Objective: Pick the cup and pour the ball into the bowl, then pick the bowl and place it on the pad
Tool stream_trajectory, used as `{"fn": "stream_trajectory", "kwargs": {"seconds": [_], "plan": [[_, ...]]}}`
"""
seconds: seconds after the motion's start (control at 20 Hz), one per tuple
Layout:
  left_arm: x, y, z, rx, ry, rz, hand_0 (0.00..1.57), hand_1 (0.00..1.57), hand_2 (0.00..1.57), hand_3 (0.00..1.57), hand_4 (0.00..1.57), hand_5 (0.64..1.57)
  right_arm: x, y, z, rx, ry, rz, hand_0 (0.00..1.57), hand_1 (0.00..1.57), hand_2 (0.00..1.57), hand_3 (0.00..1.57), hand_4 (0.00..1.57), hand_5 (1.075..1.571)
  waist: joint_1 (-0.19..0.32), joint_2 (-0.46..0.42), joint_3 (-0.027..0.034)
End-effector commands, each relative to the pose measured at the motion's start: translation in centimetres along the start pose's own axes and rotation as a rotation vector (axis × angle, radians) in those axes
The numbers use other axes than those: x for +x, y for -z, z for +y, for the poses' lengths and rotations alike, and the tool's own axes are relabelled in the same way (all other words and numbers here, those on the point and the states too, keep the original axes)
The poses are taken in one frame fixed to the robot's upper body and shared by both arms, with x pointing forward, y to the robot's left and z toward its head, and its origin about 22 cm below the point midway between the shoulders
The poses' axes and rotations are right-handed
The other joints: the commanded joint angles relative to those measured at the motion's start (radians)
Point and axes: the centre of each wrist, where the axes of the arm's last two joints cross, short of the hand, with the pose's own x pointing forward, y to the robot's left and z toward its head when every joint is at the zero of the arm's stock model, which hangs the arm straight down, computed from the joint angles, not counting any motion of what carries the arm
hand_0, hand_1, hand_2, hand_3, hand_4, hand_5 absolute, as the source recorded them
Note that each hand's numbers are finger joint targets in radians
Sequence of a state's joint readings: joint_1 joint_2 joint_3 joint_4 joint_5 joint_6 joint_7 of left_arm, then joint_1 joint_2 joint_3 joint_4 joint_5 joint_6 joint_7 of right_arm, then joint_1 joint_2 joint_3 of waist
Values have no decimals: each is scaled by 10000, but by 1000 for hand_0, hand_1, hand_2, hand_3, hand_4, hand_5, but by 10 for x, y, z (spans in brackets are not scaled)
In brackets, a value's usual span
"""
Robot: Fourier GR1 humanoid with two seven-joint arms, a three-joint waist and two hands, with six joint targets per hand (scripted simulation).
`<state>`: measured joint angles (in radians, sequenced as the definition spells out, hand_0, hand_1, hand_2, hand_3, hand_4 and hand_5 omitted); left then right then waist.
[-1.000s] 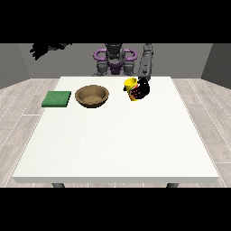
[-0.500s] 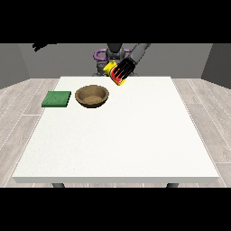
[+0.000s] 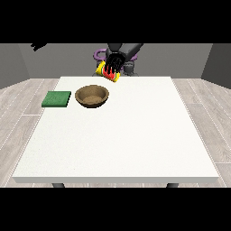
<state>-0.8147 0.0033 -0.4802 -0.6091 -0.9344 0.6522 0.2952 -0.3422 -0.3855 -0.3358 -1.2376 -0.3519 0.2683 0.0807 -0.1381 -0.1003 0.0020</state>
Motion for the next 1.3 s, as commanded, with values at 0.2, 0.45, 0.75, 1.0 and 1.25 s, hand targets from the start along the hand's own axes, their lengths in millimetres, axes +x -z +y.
{"fn": "stream_trajectory", "kwargs": {"seconds": [0.2, 0.45, 0.75, 1.0, 1.25], "plan": [[28, 8, 5, -197, 3378, -561, 0, 0, 1571, 1421, 899, 1559, -21, -11, -14, -207, 118, 220, 0, 0, 0, 262, 445, 1570, 168, -147, -7], [14, 4, 2, -175, 4300, -973, 0, 0, 1571, 1414, 761, 1545, -32, -24, -21, -540, 112, 76, 0, 0, 0, 333, 433, 1571, 629, 48, -16], [28, 9, 8, -314, 5086, -1417, 534, 534, 1449, 1571, 503, 1540, -37, -17, 2, -334, 320, 69, 0, 0, 0, 417, 441, 1570, 544, 237, -19], [44, 17, 19, -428, 5661, -2148, 0, 0, 1093, 1549, 783, 1570, -15, 1, 10, -207, 378, -385, 0, 0, 0, 342, 450, 1571, 452, 646, -20], [52, 13, 16, -1383, 7702, -3384, 0, 0, 1489, 1571, 967, 1568, -38, -24, -17, -293, 571, 442, 0, 0, 0, 303, 470, 1570, 363, -137, -7]]}}
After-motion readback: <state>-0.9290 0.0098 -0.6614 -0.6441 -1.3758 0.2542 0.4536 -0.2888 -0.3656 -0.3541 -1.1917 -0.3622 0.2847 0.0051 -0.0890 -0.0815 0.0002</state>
